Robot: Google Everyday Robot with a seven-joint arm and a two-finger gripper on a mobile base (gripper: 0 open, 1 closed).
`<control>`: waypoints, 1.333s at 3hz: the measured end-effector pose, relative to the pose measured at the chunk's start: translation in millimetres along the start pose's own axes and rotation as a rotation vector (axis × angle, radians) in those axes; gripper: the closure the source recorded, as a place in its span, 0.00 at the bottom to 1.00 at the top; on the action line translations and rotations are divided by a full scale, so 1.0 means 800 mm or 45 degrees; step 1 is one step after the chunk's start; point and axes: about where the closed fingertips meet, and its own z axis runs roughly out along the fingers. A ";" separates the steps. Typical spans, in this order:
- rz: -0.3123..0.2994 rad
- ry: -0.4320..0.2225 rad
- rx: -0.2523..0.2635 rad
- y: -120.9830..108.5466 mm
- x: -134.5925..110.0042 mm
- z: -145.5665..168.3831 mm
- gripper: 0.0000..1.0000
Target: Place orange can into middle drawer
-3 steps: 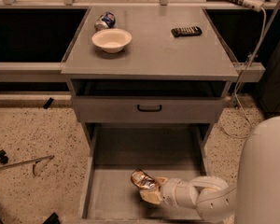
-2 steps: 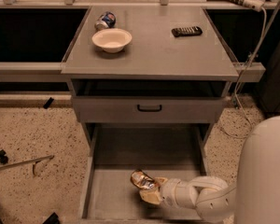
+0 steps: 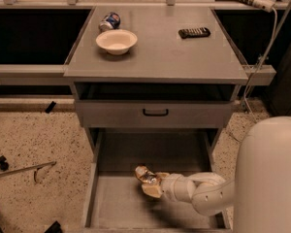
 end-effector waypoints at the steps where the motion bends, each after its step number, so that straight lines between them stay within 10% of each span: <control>1: -0.010 0.030 0.018 -0.014 -0.005 0.026 1.00; 3: 0.031 0.131 0.021 -0.029 0.021 0.066 1.00; 4: 0.032 0.131 0.021 -0.029 0.021 0.066 0.81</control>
Offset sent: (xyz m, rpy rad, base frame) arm 0.0386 0.0138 -0.0637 -0.0967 0.1007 -0.0057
